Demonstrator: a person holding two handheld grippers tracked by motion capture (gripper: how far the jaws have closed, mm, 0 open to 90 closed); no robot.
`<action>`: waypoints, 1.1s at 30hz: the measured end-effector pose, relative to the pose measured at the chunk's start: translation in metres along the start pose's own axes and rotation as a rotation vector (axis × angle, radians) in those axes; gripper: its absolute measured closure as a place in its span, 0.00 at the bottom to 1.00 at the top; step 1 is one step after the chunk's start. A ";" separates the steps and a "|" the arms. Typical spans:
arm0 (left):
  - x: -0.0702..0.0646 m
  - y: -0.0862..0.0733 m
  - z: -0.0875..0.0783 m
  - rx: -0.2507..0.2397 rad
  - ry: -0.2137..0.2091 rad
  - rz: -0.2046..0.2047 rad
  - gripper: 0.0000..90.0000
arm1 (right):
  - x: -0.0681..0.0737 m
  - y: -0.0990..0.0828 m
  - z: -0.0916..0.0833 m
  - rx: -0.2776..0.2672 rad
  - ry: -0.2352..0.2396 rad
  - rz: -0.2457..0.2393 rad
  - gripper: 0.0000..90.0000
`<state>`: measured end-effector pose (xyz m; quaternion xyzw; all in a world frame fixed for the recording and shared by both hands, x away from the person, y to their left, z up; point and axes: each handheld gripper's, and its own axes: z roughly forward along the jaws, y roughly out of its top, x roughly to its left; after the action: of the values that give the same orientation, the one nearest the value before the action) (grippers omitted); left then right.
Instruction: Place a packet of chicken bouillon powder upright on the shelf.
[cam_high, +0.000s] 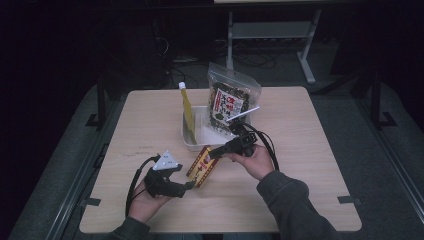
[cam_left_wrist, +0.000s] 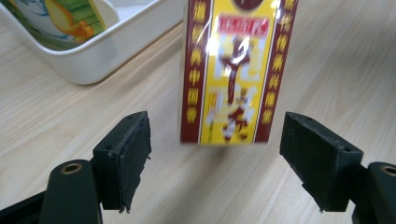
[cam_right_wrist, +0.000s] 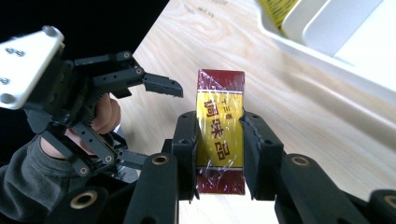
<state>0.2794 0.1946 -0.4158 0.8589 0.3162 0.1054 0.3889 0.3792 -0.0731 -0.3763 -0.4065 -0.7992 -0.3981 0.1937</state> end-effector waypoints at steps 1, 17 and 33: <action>0.001 -0.001 0.000 0.001 0.002 -0.001 0.26 | 0.000 0.001 -0.002 -0.002 -0.003 -0.001 0.75; 0.004 -0.006 0.000 0.000 0.010 -0.015 0.26 | 0.001 0.006 -0.029 -0.066 -0.051 0.009 0.75; 0.012 -0.013 -0.003 -0.001 0.016 -0.025 0.23 | 0.006 0.018 -0.053 -0.119 -0.095 0.017 0.75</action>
<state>0.2812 0.2106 -0.4241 0.8539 0.3300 0.1073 0.3879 0.3899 -0.1058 -0.3320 -0.4424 -0.7789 -0.4237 0.1345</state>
